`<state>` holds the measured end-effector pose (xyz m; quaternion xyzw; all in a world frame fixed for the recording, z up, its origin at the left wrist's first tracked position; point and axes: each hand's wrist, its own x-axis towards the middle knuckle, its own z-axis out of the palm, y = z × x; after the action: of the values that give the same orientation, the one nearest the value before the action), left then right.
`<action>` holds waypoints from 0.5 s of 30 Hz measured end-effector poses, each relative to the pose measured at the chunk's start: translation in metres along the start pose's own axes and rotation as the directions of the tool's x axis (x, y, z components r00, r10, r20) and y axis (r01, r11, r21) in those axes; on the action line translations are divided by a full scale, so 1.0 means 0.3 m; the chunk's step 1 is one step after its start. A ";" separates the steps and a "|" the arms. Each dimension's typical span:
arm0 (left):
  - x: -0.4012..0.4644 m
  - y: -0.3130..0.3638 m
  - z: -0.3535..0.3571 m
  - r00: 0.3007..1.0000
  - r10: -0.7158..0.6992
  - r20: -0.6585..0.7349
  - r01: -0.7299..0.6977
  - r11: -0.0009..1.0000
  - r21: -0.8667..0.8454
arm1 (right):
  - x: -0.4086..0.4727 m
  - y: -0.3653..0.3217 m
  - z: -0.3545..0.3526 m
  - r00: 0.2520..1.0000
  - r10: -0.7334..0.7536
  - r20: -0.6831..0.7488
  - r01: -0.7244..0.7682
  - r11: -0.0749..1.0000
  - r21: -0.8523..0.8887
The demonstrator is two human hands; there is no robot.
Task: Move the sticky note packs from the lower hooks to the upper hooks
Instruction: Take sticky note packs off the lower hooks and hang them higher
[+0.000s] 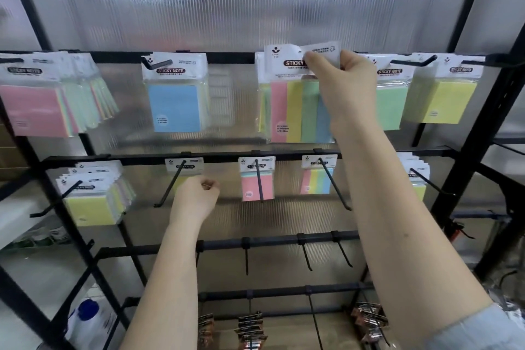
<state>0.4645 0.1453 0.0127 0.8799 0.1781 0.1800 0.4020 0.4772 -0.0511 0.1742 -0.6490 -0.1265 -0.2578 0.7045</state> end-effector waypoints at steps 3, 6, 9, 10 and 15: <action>0.000 -0.005 0.001 1.000 0.003 -0.007 -0.003 1.000 0.001 | 0.006 -0.005 -0.010 0.999 -0.011 0.030 0.013 0.998 -0.058; -0.002 -0.009 0.002 1.000 -0.001 -0.010 0.001 1.000 0.002 | 0.015 -0.002 -0.019 0.999 0.011 0.040 -0.008 0.998 -0.068; -0.002 -0.011 0.002 1.000 0.000 -0.008 0.000 1.000 -0.007 | 0.022 -0.004 -0.026 0.999 0.014 0.044 -0.010 0.997 -0.079; -0.002 -0.011 0.000 1.000 0.002 -0.007 -0.002 1.000 -0.011 | 0.019 -0.009 -0.029 0.999 -0.025 0.043 0.029 0.994 -0.101; 0.000 -0.008 -0.008 1.000 0.001 -0.014 -0.001 1.000 -0.010 | 0.016 -0.021 -0.034 0.991 -0.118 0.070 0.130 0.969 -0.210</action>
<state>0.4630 0.1484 0.0124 0.8767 0.1795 0.1873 0.4051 0.4762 -0.0623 0.1807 -0.7190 -0.1581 -0.2950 0.6091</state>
